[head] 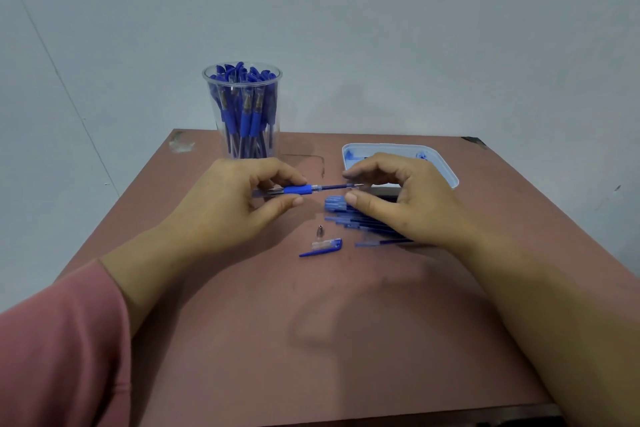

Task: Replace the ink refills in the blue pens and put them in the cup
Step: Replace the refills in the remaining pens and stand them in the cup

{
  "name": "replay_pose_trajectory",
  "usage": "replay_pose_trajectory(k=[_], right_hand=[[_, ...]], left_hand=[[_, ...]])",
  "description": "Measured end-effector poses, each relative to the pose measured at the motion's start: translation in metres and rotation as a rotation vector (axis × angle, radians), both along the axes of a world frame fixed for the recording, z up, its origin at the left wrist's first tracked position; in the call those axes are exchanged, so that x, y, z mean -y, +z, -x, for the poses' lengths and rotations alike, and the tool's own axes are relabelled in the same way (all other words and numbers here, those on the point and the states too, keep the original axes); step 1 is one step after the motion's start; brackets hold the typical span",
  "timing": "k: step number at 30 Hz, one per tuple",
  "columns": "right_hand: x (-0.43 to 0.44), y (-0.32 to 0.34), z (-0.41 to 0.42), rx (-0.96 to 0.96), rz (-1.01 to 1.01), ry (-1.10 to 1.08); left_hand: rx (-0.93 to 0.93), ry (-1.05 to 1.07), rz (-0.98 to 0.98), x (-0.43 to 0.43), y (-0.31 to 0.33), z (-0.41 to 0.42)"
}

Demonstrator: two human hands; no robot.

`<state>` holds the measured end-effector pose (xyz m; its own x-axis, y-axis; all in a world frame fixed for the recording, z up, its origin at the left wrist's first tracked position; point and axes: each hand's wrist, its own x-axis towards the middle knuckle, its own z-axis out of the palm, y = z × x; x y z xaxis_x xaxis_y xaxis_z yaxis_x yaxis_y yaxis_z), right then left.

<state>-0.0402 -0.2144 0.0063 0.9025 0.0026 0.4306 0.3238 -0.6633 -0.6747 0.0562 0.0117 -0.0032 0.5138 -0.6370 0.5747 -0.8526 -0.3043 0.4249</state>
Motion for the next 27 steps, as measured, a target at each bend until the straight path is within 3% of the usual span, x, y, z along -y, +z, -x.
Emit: replay_pose_trajectory(k=[16,22,27], right_hand=[[0.006,-0.008,-0.009,0.098,0.281,0.045],[0.03,-0.004,-0.003,0.002,0.187,-0.103],[0.034,-0.008,-0.005,-0.136,0.333,-0.104]], left_hand=[[0.052,0.01,-0.058,0.007,-0.004,0.004],[0.019,0.068,-0.031,0.0,-0.006,-0.005],[0.016,0.082,-0.024,-0.001,-0.006,-0.008]])
